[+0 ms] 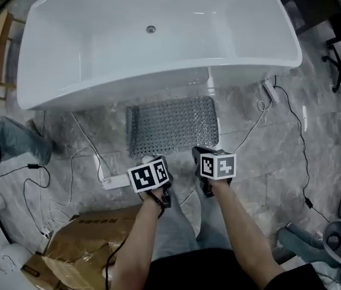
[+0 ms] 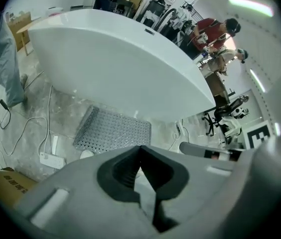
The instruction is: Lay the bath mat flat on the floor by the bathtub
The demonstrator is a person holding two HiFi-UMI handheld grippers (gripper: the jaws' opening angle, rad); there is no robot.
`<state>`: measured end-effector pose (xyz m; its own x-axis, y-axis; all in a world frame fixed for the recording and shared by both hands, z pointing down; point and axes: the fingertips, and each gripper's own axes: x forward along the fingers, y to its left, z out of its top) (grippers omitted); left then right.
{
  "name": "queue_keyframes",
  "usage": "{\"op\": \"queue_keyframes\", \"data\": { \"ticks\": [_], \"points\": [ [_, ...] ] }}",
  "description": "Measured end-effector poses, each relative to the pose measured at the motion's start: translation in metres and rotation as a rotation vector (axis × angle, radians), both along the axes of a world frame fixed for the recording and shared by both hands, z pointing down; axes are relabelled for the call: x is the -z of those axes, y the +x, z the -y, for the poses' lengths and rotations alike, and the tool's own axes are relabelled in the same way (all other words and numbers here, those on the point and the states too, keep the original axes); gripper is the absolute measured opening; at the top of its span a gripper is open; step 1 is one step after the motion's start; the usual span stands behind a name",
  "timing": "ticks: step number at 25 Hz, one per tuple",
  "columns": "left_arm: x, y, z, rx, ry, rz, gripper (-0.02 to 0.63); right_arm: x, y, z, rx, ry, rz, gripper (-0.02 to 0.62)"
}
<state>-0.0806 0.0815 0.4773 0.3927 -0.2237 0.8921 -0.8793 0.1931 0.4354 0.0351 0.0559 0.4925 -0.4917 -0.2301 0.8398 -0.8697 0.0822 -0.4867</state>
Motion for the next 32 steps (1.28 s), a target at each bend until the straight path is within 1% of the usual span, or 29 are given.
{"op": "queue_keyframes", "data": {
  "ticks": [3, 5, 9, 11, 13, 17, 19, 22, 25, 29, 32],
  "points": [
    [0.031, 0.003, 0.008, -0.007, 0.053, -0.002, 0.006, 0.025, -0.008, 0.003, -0.019, 0.03, 0.024, 0.003],
    [0.053, 0.003, 0.013, 0.005, 0.084, 0.001, 0.006, 0.044, -0.008, 0.006, -0.027, 0.058, 0.037, 0.002],
    [0.098, 0.002, 0.02, 0.026, 0.16, 0.005, 0.006, 0.09, -0.004, 0.004, -0.055, 0.136, 0.086, 0.002],
    [0.121, -0.002, 0.023, 0.037, 0.196, 0.02, 0.006, 0.115, -0.004, 0.005, -0.06, 0.178, 0.115, 0.003],
    [0.144, -0.004, 0.03, 0.046, 0.233, 0.024, 0.006, 0.138, -0.002, 0.012, -0.052, 0.218, 0.128, 0.002],
    [0.189, -0.003, 0.053, 0.06, 0.317, 0.006, 0.006, 0.187, -0.003, 0.038, -0.028, 0.308, 0.142, 0.003],
    [0.204, 0.002, 0.055, 0.05, 0.345, -0.007, 0.006, 0.207, -0.001, 0.043, -0.006, 0.345, 0.128, 0.003],
    [0.223, 0.003, 0.066, 0.051, 0.39, -0.005, 0.006, 0.232, 0.002, 0.057, 0.012, 0.409, 0.118, 0.003],
    [0.247, -0.001, 0.078, 0.07, 0.432, -0.015, 0.006, 0.257, -0.001, 0.067, 0.015, 0.45, 0.134, 0.003],
    [0.289, -0.006, 0.097, 0.115, 0.501, -0.045, 0.006, 0.292, -0.001, 0.084, 0.049, 0.509, 0.112, 0.003],
    [0.325, -0.013, 0.116, 0.122, 0.573, -0.033, 0.006, 0.323, -0.006, 0.101, 0.073, 0.578, 0.114, 0.003]
  ]
}}
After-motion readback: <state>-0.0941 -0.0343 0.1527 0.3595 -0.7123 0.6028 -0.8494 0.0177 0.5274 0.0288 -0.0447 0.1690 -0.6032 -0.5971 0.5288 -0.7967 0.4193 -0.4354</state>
